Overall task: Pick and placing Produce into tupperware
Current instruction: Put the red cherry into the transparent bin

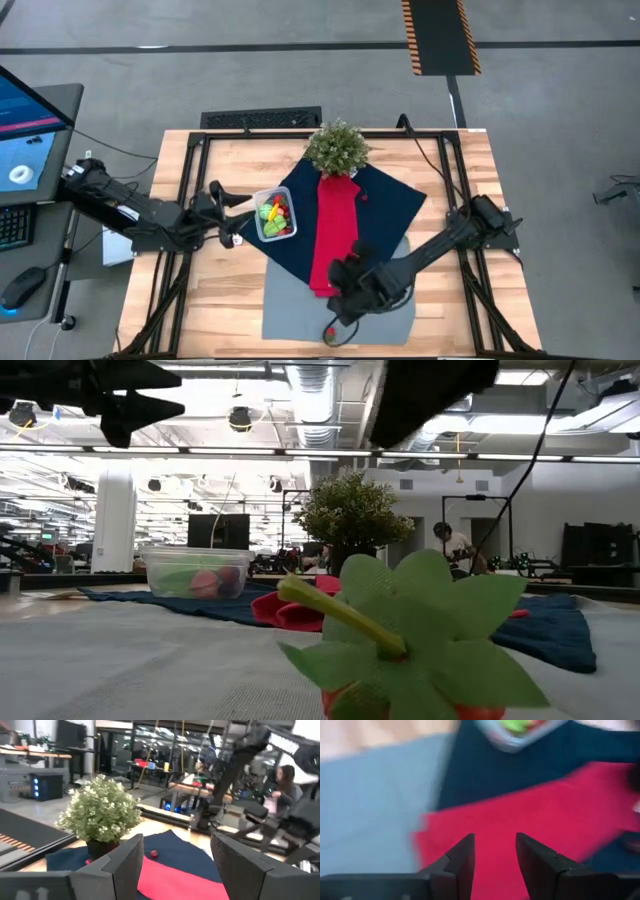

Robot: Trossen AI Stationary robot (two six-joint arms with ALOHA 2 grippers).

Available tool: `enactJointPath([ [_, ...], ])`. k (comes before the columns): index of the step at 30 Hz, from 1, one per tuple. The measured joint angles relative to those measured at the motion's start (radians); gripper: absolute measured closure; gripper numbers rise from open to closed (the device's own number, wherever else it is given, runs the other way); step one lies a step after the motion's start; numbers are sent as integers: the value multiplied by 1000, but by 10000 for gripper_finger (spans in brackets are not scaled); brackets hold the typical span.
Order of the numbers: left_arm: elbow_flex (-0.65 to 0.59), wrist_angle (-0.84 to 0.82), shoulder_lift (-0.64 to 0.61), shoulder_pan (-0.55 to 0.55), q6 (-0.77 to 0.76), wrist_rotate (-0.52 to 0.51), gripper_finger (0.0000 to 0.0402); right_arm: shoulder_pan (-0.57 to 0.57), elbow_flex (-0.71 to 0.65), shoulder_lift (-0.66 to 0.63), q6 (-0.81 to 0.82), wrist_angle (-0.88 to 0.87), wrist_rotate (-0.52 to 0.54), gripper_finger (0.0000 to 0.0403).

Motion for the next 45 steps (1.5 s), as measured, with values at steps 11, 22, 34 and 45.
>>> enactJointPath([
  [11,0,48,102,110,-26,287,180,-20,-4,36,-2,-72,24,281],
  [22,-2,102,248,237,-25,451,180,-125,-3,33,-29,-304,189,281],
  [34,-2,143,323,239,-69,432,180,-188,-144,-68,-174,61,138,281],
  [45,-2,200,323,237,-66,479,180,-234,-601,-377,-445,825,-83,281],
])
